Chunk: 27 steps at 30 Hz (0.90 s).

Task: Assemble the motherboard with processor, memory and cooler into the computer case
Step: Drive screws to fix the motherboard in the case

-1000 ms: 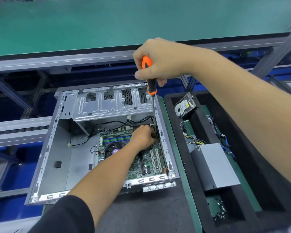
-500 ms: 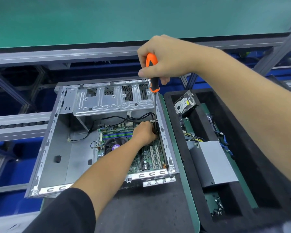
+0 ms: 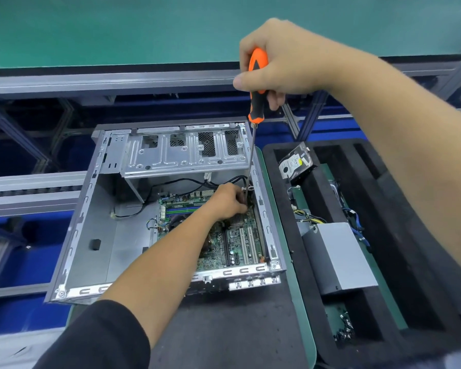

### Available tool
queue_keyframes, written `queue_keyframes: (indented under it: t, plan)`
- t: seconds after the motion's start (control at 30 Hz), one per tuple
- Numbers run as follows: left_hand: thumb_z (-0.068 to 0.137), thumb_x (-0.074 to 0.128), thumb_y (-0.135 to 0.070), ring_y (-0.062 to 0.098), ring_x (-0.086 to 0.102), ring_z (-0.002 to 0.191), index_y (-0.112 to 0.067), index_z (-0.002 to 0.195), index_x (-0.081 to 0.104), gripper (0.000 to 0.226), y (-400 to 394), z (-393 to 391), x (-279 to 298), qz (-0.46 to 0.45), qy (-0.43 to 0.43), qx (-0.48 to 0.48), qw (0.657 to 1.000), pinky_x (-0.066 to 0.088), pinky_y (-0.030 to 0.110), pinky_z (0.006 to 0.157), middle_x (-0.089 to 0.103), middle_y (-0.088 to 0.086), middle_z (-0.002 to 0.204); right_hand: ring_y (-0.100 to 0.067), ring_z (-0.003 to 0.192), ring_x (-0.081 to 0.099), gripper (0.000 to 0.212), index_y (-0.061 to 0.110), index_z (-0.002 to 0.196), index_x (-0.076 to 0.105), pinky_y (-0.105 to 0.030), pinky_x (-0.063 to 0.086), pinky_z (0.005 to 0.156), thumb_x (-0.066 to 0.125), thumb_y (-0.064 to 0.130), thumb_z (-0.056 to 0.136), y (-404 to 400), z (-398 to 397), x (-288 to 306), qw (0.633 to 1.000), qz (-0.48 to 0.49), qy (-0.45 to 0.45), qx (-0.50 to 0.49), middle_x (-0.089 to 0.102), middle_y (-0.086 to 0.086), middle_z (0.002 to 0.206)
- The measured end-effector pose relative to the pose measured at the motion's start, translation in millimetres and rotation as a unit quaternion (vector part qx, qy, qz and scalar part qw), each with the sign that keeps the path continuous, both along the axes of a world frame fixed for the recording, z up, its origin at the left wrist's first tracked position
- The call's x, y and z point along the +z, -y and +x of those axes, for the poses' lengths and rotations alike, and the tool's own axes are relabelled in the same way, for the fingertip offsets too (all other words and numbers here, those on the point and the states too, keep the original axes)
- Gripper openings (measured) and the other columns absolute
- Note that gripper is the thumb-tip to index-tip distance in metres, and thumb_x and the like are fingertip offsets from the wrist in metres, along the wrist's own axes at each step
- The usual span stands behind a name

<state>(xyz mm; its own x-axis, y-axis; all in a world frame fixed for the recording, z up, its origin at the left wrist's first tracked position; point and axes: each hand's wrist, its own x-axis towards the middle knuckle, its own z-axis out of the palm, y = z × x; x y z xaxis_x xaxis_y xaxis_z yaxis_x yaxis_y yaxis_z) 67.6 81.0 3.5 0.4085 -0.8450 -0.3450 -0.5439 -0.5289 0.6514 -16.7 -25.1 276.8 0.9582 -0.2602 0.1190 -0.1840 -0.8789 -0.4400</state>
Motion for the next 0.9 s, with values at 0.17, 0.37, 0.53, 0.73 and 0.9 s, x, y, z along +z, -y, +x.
queue_keyframes:
  t: [0.17, 0.37, 0.53, 0.73, 0.9]
  plan:
    - [0.074, 0.073, -0.004, 0.014, 0.055, 0.069, -0.021, 0.069, 0.058, 0.024, -0.6, 1.5, -0.8, -0.026, -0.056, 0.012, 0.998, 0.048, 0.028, 0.072, 0.06, -0.004, 0.073, -0.017, 0.047, 0.067, 0.021, 0.012, 0.081, 0.058, -0.028, 0.056, 0.047, 0.065, 0.031, 0.087, 1.7, 2.8, 1.3, 1.0, 0.003, -0.004, -0.006, 0.067, -0.004, 0.057]
    - [0.075, 0.073, -0.005, 0.016, 0.057, 0.074, -0.022, 0.075, 0.057, 0.024, -2.4, 1.1, -2.1, -0.029, -0.048, -0.003, 0.998, 0.051, 0.033, 0.08, 0.062, 0.0, 0.08, -0.017, 0.047, 0.067, 0.02, 0.013, 0.08, 0.057, -0.028, 0.056, 0.048, 0.063, 0.029, 0.089, 4.1, 3.9, 0.1, 1.0, 0.006, -0.02, -0.014, 0.067, 0.008, 0.054]
    - [0.078, 0.074, -0.012, 0.021, 0.06, 0.084, -0.013, 0.1, 0.061, 0.026, -3.8, -0.3, -0.7, -0.027, -0.001, -0.008, 1.0, 0.049, 0.03, 0.079, 0.064, 0.005, 0.093, -0.015, 0.043, 0.065, 0.017, 0.011, 0.08, 0.057, -0.016, 0.046, 0.04, 0.061, 0.024, 0.089, 0.9, 4.9, -1.4, 1.0, 0.008, -0.01, -0.013, 0.064, 0.01, 0.048]
    - [0.081, 0.073, -0.012, 0.024, 0.06, 0.091, -0.012, 0.112, 0.061, 0.034, -4.1, -3.7, 3.4, -0.018, 0.015, 0.0, 1.0, 0.044, 0.026, 0.078, 0.061, 0.002, 0.094, -0.017, 0.043, 0.065, 0.015, 0.01, 0.078, 0.057, -0.016, 0.046, 0.041, 0.06, 0.021, 0.089, -0.4, 3.0, -2.3, 1.0, 0.014, -0.004, -0.014, 0.066, 0.006, 0.051]
    - [0.086, 0.063, -0.003, 0.025, 0.062, 0.092, -0.016, 0.093, 0.062, 0.015, -3.7, -3.9, 3.3, -0.006, 0.006, 0.005, 1.0, 0.051, 0.033, 0.084, 0.065, 0.006, 0.094, -0.017, 0.042, 0.065, 0.015, 0.014, 0.075, 0.055, -0.015, 0.045, 0.04, 0.059, 0.02, 0.089, -1.4, 0.9, -3.6, 1.0, 0.014, -0.003, -0.015, 0.064, 0.007, 0.048]
